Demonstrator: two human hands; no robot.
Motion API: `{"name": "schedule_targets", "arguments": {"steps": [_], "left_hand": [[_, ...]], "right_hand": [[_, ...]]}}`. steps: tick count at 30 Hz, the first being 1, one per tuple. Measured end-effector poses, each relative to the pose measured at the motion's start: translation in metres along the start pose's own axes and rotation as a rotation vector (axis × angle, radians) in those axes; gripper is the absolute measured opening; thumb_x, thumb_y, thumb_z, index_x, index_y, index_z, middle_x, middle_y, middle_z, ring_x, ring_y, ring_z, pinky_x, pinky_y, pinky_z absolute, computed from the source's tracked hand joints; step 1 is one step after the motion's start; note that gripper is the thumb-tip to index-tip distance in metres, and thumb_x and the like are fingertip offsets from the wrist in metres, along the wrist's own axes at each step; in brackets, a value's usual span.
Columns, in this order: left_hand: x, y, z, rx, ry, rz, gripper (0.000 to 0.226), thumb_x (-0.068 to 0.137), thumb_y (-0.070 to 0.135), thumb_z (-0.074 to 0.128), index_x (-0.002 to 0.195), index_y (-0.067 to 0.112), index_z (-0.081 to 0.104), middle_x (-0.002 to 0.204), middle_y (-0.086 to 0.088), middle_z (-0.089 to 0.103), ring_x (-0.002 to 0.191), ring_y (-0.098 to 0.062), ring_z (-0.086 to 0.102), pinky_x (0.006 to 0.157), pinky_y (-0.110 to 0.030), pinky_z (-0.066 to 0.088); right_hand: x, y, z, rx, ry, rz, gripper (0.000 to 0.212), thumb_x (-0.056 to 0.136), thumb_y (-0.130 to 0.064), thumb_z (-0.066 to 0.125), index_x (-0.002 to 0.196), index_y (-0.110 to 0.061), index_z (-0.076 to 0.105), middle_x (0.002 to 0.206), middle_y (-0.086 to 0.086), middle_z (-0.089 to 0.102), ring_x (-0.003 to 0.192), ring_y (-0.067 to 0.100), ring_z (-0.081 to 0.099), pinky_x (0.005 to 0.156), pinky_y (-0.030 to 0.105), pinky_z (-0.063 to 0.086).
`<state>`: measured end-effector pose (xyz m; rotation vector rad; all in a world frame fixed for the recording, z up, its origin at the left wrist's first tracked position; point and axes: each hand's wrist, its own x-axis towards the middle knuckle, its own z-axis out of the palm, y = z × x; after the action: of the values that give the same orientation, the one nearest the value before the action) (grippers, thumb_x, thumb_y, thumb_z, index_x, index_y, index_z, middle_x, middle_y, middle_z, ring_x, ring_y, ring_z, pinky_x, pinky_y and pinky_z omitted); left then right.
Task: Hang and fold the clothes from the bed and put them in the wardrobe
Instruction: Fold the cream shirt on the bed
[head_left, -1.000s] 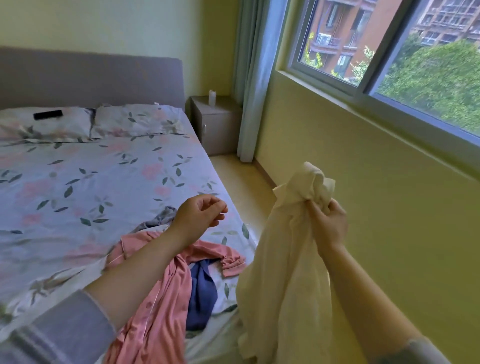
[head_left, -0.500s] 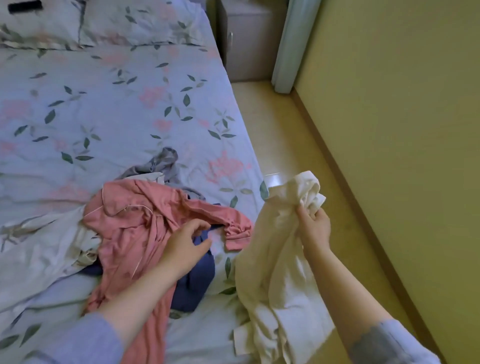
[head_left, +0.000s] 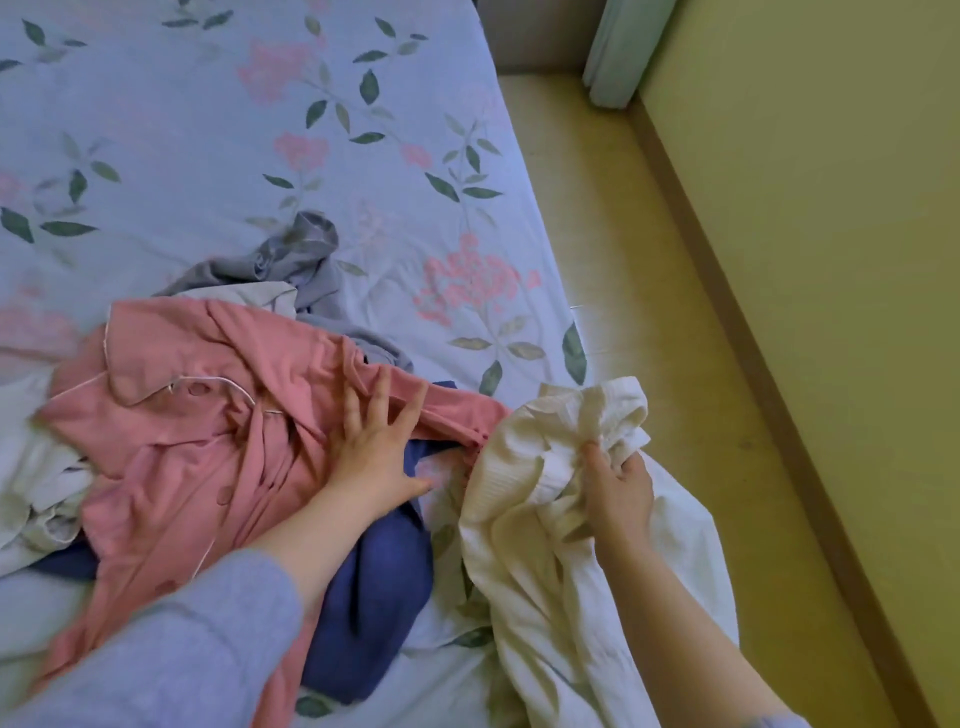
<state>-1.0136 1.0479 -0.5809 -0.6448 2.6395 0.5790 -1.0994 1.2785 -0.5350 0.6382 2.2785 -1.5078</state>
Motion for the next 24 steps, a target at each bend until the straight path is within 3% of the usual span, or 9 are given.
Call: {"name": "schedule_targets", "arguments": {"steps": [4,7,10,12,14,19,22,24], "left_hand": [[0.032,-0.015,0.025,0.116,-0.224,-0.037,0.125,0.062,0.046,0.08,0.149,0.046,-0.01,0.155,0.006,-0.031,0.142,-0.046,0.001,0.108,-0.056,0.034],[0.047,-0.016,0.04,0.248,-0.202,-0.043,0.119,0.064,0.036,0.08,0.149,0.044,-0.004,0.155,0.0,-0.016,0.133,-0.043,0.018,0.097,-0.052,0.041],[0.062,-0.022,0.04,0.31,-0.064,0.013,0.067,0.081,0.009,0.063,0.139,0.026,0.033,0.143,-0.01,0.023,0.115,-0.038,0.042,0.097,-0.04,0.041],[0.063,-0.039,0.037,0.297,-0.05,0.003,0.042,0.086,0.002,0.051,0.126,0.015,0.047,0.129,-0.013,0.039,0.11,-0.037,0.05,0.095,-0.039,0.04],[0.058,-0.056,0.035,0.231,-0.074,-0.009,0.035,0.087,0.004,0.051,0.121,0.011,0.052,0.123,-0.015,0.045,0.11,-0.038,0.053,0.094,-0.04,0.042],[0.027,-0.093,0.013,0.072,-0.066,-0.079,0.032,0.091,0.004,0.048,0.12,0.011,0.057,0.128,-0.012,0.047,0.113,-0.033,0.051,0.086,-0.031,0.039],[0.005,-0.139,-0.015,0.039,-0.053,-0.172,0.027,0.089,0.005,0.046,0.114,0.008,0.058,0.124,-0.016,0.049,0.11,-0.035,0.053,0.083,-0.033,0.038],[-0.009,-0.174,-0.034,0.006,-0.036,-0.245,0.032,0.089,0.008,0.048,0.119,0.01,0.058,0.13,-0.019,0.047,0.113,-0.035,0.053,0.085,-0.034,0.039]], "right_hand": [[0.015,0.015,0.025,0.006,-0.006,0.005,0.016,0.091,-0.03,0.059,0.1,-0.018,0.06,0.094,-0.001,0.067,0.089,0.017,0.063,0.079,0.037,0.052],[0.027,0.023,0.035,-0.003,0.022,0.001,0.012,0.092,-0.028,0.059,0.1,-0.02,0.06,0.094,-0.002,0.067,0.089,0.017,0.063,0.076,0.035,0.05],[0.034,0.029,0.041,-0.024,0.052,0.002,0.016,0.092,-0.027,0.059,0.104,-0.017,0.061,0.097,0.0,0.067,0.092,0.019,0.063,0.084,0.039,0.051],[0.032,0.033,0.045,-0.039,0.064,-0.003,0.019,0.092,-0.025,0.058,0.107,-0.015,0.062,0.099,0.002,0.068,0.095,0.022,0.063,0.088,0.043,0.052],[0.025,0.033,0.048,-0.039,0.067,-0.018,0.019,0.092,-0.026,0.058,0.108,-0.016,0.063,0.1,0.001,0.069,0.095,0.021,0.064,0.087,0.041,0.052],[-0.007,0.016,0.068,-0.013,-0.006,-0.094,0.008,0.094,-0.019,0.058,0.098,-0.024,0.063,0.09,-0.006,0.069,0.084,0.009,0.064,0.067,0.023,0.046],[-0.038,0.006,0.086,-0.047,-0.06,-0.093,0.006,0.094,-0.019,0.057,0.095,-0.021,0.063,0.089,-0.002,0.069,0.085,0.014,0.064,0.07,0.027,0.047],[-0.054,-0.001,0.093,-0.063,-0.067,-0.08,0.009,0.094,-0.02,0.057,0.094,-0.014,0.063,0.089,0.006,0.069,0.087,0.021,0.064,0.075,0.035,0.048]]}}
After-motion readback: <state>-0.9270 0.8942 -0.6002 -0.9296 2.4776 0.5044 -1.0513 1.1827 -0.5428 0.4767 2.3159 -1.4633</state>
